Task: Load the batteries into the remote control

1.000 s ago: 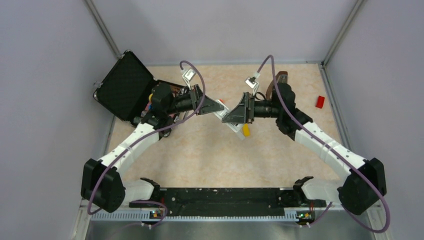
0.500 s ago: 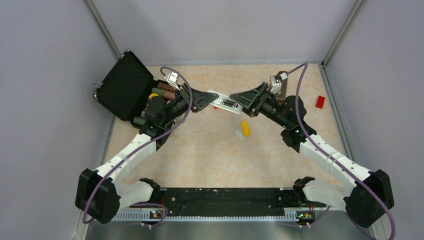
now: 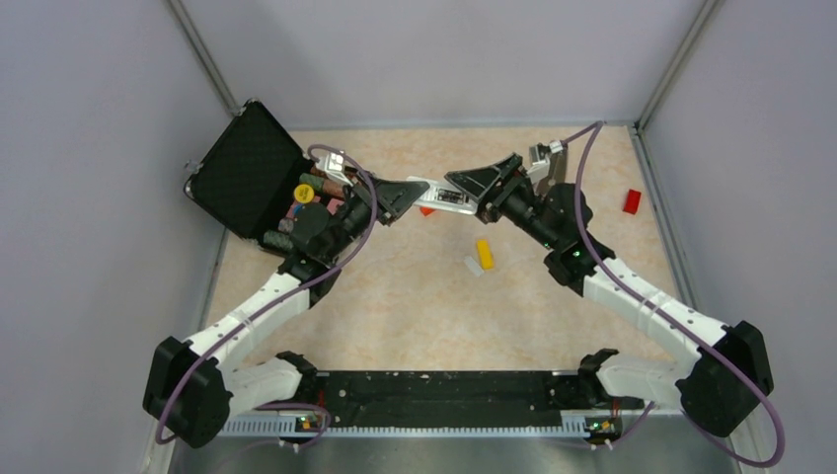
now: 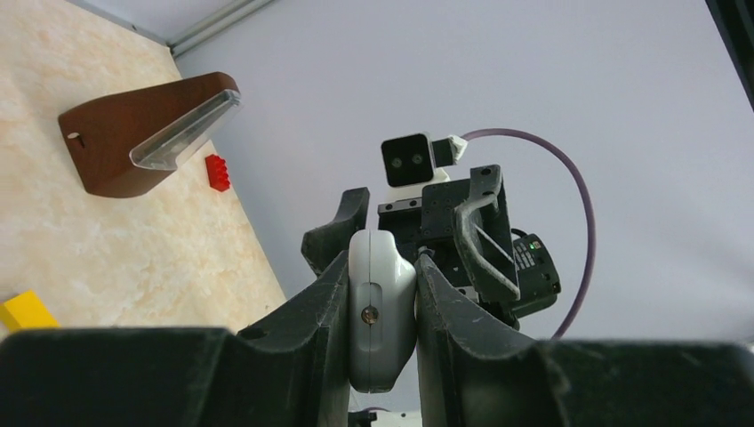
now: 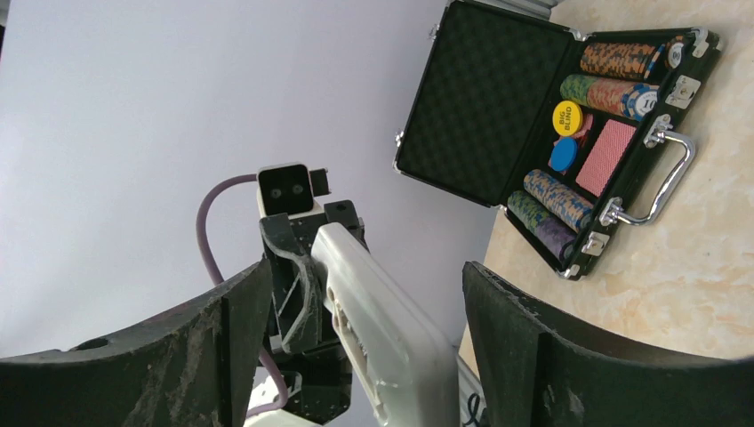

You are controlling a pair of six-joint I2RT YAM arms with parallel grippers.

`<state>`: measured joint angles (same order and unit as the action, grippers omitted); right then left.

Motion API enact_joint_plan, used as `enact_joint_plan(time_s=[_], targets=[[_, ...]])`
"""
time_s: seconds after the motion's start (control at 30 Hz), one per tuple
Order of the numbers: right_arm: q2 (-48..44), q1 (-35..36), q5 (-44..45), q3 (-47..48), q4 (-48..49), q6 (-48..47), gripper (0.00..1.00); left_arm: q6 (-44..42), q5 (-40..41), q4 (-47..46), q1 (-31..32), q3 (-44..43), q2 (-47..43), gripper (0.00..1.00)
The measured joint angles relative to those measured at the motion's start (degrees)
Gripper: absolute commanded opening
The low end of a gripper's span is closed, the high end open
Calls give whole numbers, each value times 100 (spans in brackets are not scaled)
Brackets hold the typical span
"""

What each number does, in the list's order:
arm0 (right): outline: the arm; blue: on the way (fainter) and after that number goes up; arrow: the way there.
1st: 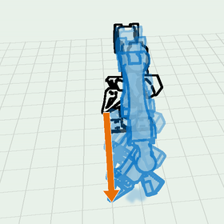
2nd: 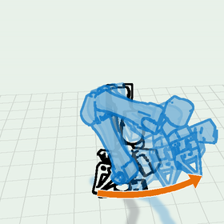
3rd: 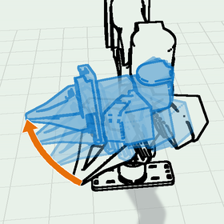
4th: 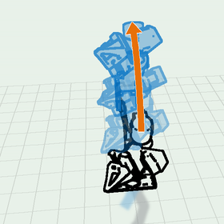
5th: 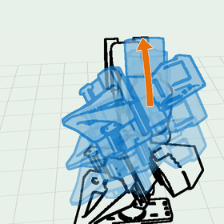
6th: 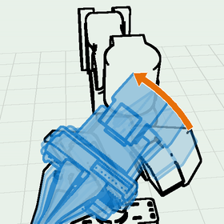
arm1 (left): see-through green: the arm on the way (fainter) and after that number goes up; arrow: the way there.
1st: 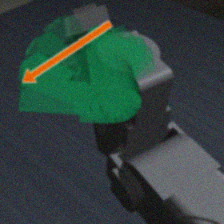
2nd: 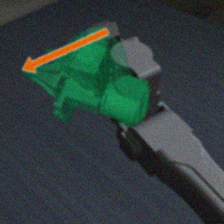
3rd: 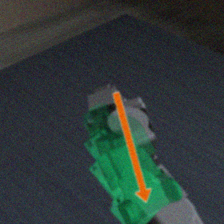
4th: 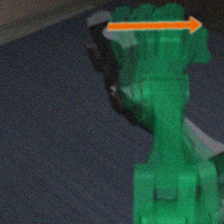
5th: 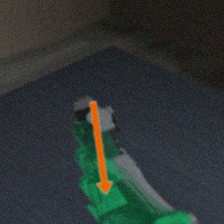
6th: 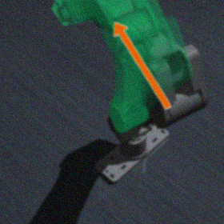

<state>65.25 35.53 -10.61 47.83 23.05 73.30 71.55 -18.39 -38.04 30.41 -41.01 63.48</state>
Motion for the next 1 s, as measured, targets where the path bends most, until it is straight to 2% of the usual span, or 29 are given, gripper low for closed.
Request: enact_joint_plan(time_s=[0.13, 0.37, 0.6, 1.0], targets=[[2, 35, -44, 20, -26, -181, 58, -52, 195, 208, 2, -2, -50, 0], [92, 37, -234, 107, -450, -623, 54, -55, 289, 505, 11, -15, -76, 0], [122, 35, -345, 111, -656, -837, 36, 61, 295, 673, 4, -15, -74, 0], [122, 28, -374, 234, -745, -817, 27, 201, 291, 684, -33, -57, -76, 0]])
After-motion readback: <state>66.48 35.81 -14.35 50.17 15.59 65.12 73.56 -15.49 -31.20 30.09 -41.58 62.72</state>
